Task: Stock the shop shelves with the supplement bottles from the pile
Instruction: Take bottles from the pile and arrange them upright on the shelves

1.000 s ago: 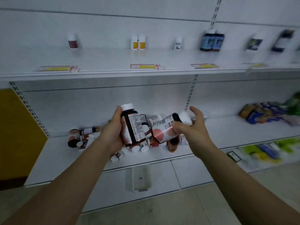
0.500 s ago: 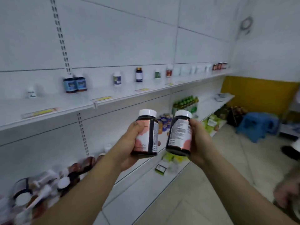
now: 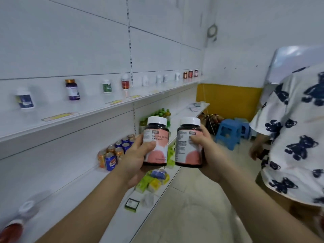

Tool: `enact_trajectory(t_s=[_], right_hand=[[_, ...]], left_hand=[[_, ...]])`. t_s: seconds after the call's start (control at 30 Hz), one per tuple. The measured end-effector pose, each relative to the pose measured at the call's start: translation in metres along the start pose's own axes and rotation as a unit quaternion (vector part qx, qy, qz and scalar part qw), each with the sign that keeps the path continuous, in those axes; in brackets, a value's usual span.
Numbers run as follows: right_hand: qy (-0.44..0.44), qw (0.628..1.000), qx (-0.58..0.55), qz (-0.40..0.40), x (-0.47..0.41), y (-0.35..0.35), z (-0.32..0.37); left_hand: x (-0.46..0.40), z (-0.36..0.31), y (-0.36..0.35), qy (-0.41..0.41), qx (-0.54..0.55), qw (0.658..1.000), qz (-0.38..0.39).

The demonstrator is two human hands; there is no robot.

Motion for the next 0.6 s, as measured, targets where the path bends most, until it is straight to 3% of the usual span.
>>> enact_trajectory(t_s=[0.23,0.6], right_hand=[[0.05,0.998,0.031,-0.015,-0.137,0.057,0.022],[0.112,0.974,0.054,-0.191,-0.326,0.198,0.074]], left_hand=[[-0.159,0.04,0.008,-0.015,0.006,0.999,0.035],[-0.404,0.101,-0.053,0.031,0.075,0.989,0.123]])
Point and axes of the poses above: each hand's wrist, its own x-axis away from the middle knuckle, its own y-axis out of the back of the hand, z = x × y, the point moved 4 cm from there along -x, towards the middle knuckle, and after that the axes turned 8 degrees about -y, right-handed, at the moved point
